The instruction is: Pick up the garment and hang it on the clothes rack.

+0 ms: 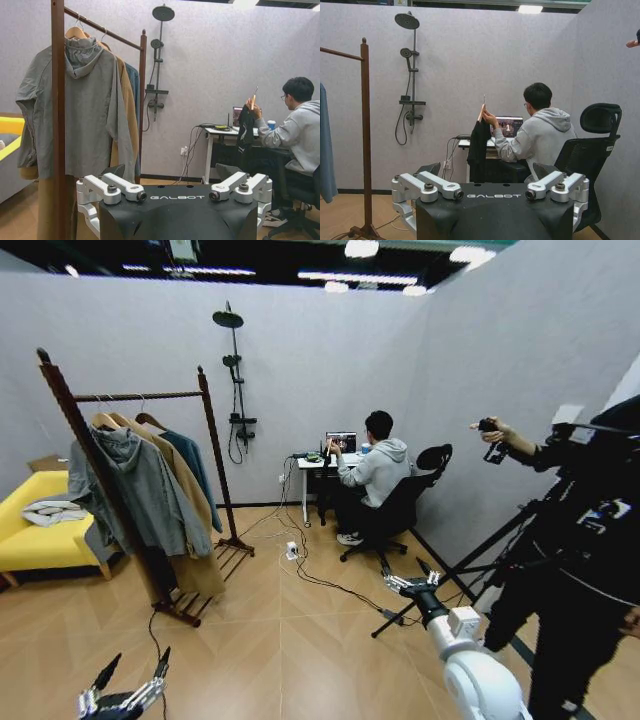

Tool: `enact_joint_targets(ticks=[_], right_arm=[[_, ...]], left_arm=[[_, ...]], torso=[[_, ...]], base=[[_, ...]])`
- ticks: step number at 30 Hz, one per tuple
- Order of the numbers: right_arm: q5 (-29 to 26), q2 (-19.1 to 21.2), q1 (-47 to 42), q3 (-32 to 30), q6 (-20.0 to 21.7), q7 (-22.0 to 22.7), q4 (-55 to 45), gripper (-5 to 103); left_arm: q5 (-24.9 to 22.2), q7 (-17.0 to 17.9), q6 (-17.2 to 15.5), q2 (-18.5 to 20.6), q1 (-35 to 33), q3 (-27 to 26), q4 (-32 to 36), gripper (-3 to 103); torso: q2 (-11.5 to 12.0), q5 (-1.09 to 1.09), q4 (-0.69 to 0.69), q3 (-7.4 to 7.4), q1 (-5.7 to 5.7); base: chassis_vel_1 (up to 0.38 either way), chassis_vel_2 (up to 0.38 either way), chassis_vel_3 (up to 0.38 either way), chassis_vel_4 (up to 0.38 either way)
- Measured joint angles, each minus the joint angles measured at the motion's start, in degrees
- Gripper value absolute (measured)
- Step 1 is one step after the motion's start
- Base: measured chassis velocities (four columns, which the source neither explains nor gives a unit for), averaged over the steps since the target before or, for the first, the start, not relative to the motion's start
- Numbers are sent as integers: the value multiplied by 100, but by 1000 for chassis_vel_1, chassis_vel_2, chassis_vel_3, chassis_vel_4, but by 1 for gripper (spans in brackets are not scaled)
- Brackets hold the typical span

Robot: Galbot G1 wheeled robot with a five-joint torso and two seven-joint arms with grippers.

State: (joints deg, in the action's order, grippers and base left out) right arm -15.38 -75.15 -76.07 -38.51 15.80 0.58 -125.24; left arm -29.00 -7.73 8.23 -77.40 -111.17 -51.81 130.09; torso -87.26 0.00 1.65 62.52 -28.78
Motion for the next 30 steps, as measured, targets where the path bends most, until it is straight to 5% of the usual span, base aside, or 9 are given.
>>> enact_joint_targets(ticks=[30], right_arm=[[185, -132, 12, 144, -392, -239, 174, 100]], left_arm=[[0, 0, 0, 0, 0, 0, 0, 100]], torso=[[-1, 0, 0, 0, 2]], base=[[-19, 16, 17, -20]])
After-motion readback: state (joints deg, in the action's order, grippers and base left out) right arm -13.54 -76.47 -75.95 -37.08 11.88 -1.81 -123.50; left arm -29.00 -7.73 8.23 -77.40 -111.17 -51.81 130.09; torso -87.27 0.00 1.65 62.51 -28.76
